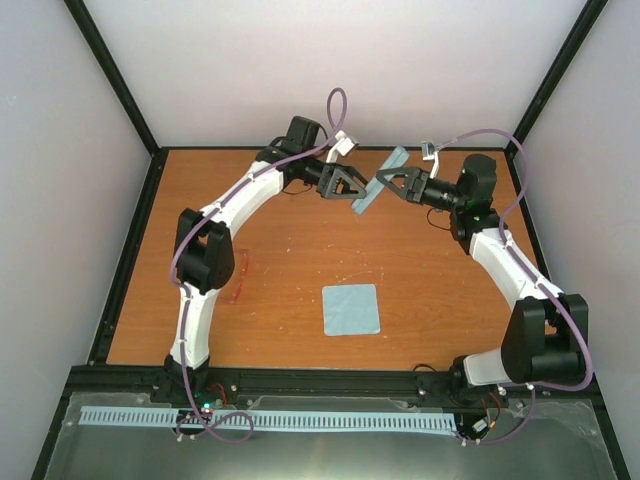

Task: Organize the sunglasses
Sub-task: Open the sunglasses case.

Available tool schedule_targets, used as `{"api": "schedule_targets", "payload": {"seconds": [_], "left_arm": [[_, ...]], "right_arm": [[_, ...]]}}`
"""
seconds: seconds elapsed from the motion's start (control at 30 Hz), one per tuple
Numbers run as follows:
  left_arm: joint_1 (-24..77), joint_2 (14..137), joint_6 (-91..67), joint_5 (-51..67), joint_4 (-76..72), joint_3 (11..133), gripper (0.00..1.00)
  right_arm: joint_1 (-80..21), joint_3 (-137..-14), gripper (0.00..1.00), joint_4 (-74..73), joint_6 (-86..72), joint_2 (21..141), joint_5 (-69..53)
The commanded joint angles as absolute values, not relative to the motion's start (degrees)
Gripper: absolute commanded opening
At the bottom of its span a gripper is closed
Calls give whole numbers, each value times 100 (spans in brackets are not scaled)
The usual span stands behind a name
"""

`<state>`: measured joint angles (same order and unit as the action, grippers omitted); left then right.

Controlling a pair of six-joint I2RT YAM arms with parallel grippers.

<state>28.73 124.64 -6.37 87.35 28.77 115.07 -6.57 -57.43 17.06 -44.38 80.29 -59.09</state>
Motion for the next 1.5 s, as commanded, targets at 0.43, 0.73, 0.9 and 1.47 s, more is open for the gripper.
{"api": "schedule_targets", "payload": {"seconds": [0.43, 0.73, 0.9, 1.47], "left_arm": [[3103, 12337, 384, 8224, 3801, 11900, 39], [2975, 12388, -805, 9657, 2639, 11698, 30], [2971, 12386, -1964, 10039, 1376, 11452, 28], [2971, 12354, -2322, 10167, 1009, 11273, 33]], "right_arm": [[-809, -6161, 55, 1118, -3993, 7976, -5991], [-740, -5928, 100, 1090, -3962, 7696, -5890], [-729, -5795, 99, 1510, -4233, 7699, -5988], [-721, -5734, 55, 1652, -4307, 7662, -5958]]}}
